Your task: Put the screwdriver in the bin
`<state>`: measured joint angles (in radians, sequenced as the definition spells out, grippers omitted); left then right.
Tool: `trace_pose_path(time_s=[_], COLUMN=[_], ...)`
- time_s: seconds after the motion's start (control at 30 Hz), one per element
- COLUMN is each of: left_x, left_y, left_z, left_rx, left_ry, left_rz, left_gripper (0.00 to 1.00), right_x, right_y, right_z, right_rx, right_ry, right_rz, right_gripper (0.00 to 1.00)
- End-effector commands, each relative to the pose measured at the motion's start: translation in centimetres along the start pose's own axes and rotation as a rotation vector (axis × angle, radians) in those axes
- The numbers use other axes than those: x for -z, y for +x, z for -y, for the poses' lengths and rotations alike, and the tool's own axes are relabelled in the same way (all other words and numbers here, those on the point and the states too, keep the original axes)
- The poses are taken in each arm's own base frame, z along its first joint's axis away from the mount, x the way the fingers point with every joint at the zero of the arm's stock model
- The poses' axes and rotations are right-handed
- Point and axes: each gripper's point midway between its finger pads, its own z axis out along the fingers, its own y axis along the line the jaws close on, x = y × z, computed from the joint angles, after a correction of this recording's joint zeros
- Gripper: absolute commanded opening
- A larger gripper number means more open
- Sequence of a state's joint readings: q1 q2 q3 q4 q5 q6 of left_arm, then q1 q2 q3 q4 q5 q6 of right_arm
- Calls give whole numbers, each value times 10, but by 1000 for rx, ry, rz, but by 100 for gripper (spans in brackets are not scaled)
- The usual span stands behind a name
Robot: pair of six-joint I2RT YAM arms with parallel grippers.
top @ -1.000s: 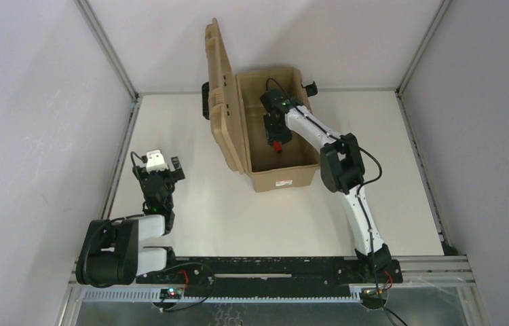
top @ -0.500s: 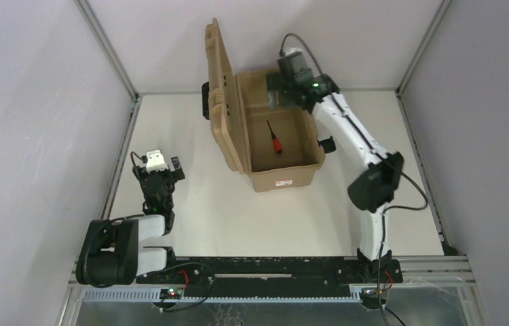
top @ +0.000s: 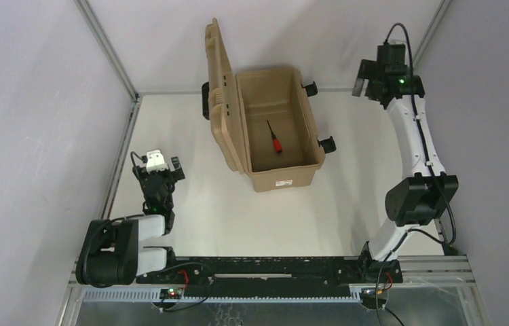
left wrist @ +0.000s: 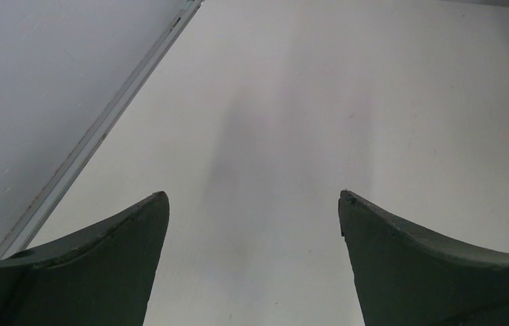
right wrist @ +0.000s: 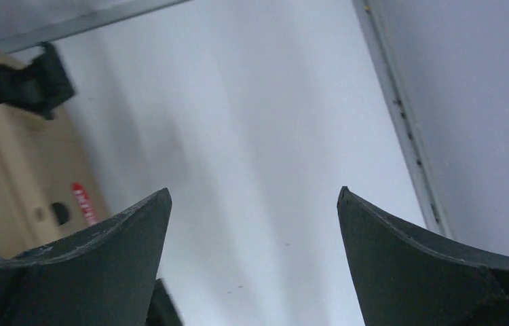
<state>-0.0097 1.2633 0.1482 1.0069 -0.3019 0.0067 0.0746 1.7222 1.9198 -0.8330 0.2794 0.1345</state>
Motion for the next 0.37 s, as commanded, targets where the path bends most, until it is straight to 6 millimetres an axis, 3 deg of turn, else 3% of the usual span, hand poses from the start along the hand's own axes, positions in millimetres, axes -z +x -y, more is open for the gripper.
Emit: trace_pose_path(time_s=[0.0,0.17,0.27,0.33], left_x=[-10,-10,-10,-10], left_y=[-32,-32,-32,-32], left_z=[2,2,2,2], left_rx=[29,30,30,30], left_ry=[3,3,3,3], left_rz=[93,94,94,94], left_gripper=[100,100,100,100], right_x=[20,16,13,10], right_y=[-21,-14,-11,-13], right_z=[25,35,29,38], right_rx=[-8,33,28,7], right_ry=[-8,27,-3,6], right_rz=[82,75,64,65], right_gripper=[100,100,100,100])
